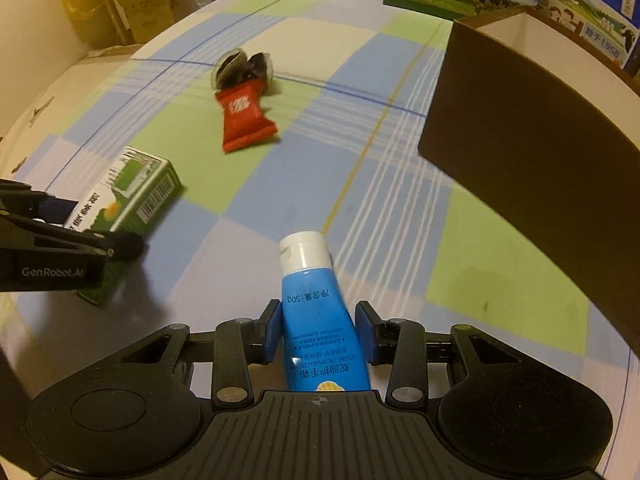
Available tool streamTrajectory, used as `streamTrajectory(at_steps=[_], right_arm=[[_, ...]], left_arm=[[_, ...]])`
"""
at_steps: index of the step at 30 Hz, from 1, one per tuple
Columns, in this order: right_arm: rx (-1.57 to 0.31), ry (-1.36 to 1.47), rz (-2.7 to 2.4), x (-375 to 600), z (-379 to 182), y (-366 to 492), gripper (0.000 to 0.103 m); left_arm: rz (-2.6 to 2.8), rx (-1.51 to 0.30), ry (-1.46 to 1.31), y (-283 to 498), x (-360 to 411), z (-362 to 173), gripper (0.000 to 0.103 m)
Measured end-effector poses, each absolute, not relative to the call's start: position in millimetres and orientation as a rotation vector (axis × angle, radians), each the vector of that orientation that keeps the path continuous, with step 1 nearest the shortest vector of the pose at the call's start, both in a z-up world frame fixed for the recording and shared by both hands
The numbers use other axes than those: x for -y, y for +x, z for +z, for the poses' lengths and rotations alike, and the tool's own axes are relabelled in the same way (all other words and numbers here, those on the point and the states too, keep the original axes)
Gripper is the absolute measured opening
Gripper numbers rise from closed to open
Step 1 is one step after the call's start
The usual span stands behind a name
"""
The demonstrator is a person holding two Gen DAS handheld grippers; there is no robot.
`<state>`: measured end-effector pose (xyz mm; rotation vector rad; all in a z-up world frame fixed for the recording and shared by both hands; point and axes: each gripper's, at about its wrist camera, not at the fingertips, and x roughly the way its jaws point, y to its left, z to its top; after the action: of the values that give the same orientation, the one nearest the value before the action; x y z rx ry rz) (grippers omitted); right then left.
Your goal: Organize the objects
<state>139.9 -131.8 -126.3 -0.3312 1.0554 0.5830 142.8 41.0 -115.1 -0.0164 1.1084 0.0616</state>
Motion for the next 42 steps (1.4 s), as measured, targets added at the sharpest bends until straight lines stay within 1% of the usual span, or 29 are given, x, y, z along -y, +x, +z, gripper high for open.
streamTrajectory(at_steps=[5, 10, 12, 13, 15, 17, 18, 30, 34, 42], right_arm=[[-1.024, -0.323, 0.591, 136, -129, 132, 0.038], [-0.991, -0.324, 0.614, 138, -130, 131, 0.045], [-0.983, -0.328, 0.617, 137, -131, 132, 0.046], [-0.979, -0.334, 0.619, 137, -131, 131, 0.045], [-0.983, -0.333, 0.62, 136, -131, 132, 0.045], [-0.983, -0.336, 0.629, 135, -131, 132, 0.04], [-0.98, -0.341, 0.633, 134, -131, 131, 0.034], [-0.972, -0.333, 0.641, 133, -131, 131, 0.033], [-0.983, -0.27, 0.645, 139, -127, 134, 0.032], [-0.941, -0.182, 0.658, 150, -108, 133, 0.032]], left_arm=[[0.053, -1.086, -0.009, 148, -37, -116, 0.053], [0.041, -1.064, -0.002, 156, -34, -118, 0.054], [0.035, -1.057, 0.009, 157, -32, -118, 0.055], [0.03, -1.053, 0.017, 158, -31, -119, 0.054], [0.022, -1.049, 0.026, 158, -29, -119, 0.053], [0.013, -1.045, 0.034, 157, -26, -119, 0.053], [0.01, -1.043, 0.038, 157, -25, -119, 0.053], [-0.012, -1.047, 0.063, 158, -15, -119, 0.053], [-0.013, -1.051, 0.067, 159, -13, -118, 0.053], [-0.032, -1.035, 0.075, 156, -6, -110, 0.053]])
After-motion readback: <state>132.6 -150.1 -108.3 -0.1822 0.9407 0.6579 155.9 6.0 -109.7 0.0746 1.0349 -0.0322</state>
